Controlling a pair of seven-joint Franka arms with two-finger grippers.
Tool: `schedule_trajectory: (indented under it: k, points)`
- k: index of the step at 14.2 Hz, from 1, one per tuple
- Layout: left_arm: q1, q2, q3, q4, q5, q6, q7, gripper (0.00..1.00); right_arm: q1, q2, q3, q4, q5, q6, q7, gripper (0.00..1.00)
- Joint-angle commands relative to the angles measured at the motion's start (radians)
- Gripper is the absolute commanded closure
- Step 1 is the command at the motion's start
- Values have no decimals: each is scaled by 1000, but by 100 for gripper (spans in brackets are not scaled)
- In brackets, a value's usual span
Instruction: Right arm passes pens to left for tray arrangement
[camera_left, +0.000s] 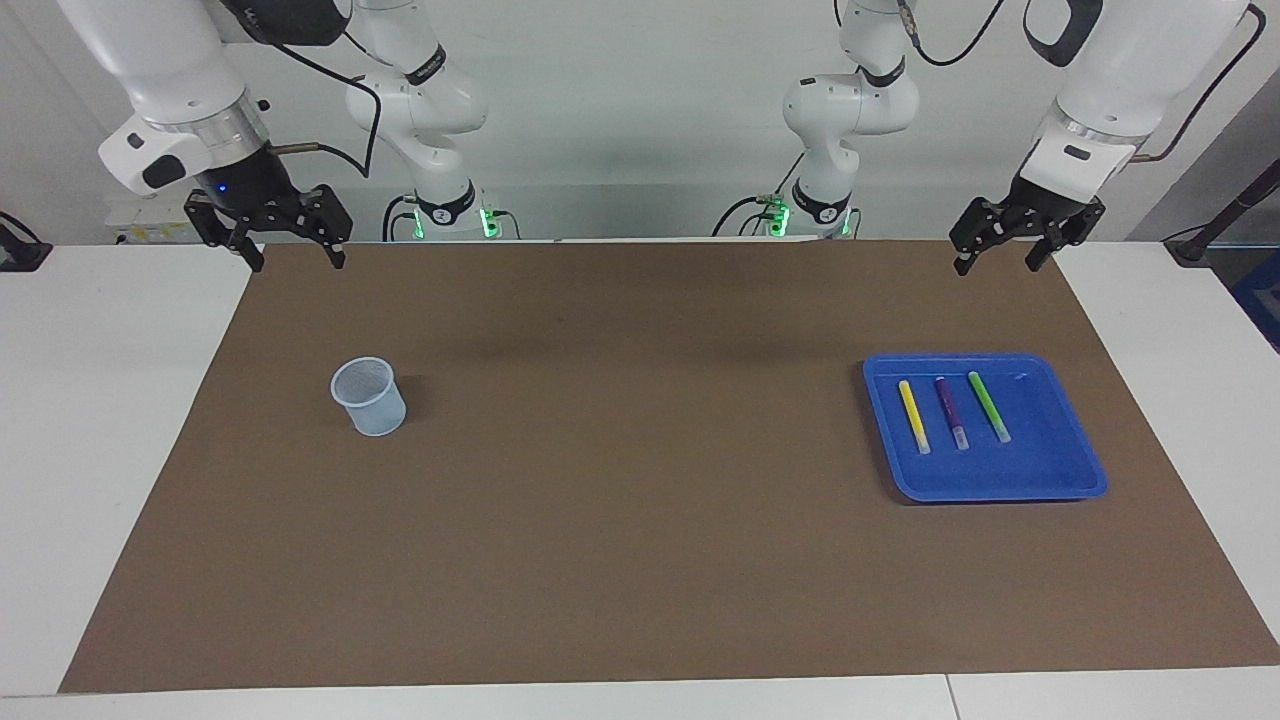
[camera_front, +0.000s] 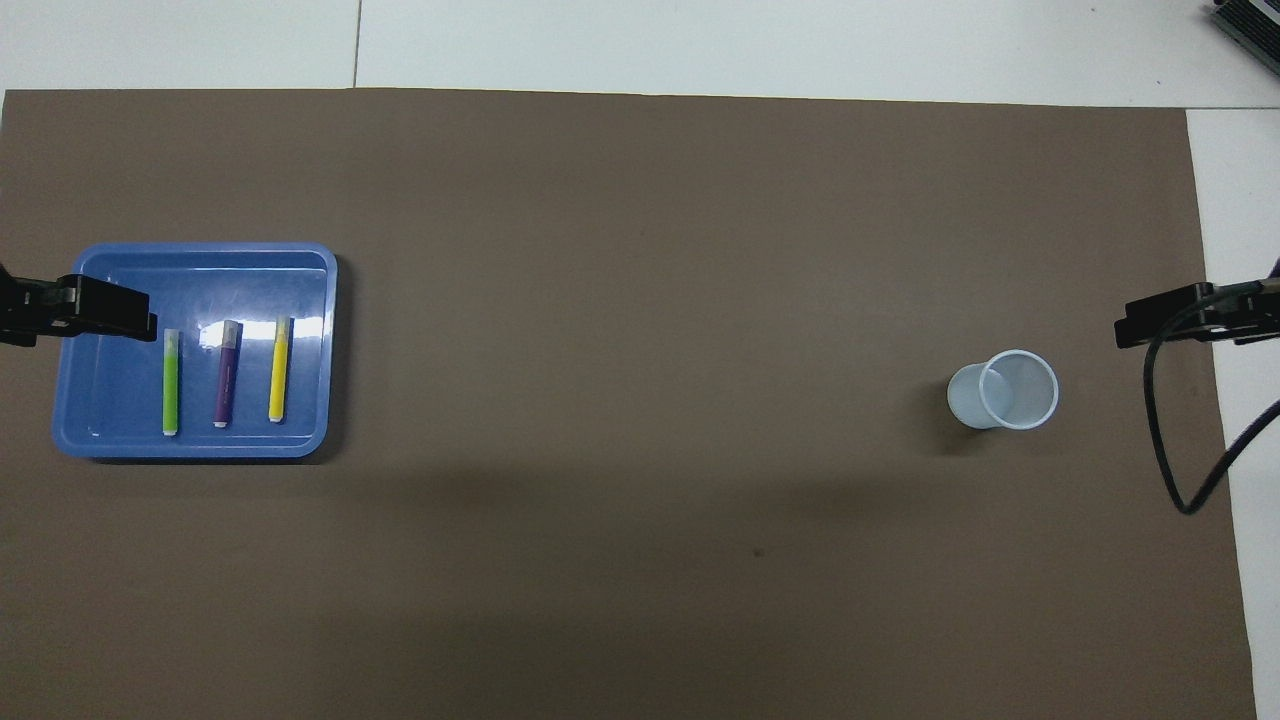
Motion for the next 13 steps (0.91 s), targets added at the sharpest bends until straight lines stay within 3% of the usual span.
schedule_trajectory:
  k: [1, 13]
  points:
    - [-23, -25, 17, -22, 0, 16, 6, 0, -9, -16, 5, -16, 5, -1, -5, 0]
    - [-9, -28, 20, -22, -1, 16, 7, 0, -9, -16, 5, -16, 5, -1, -5, 0]
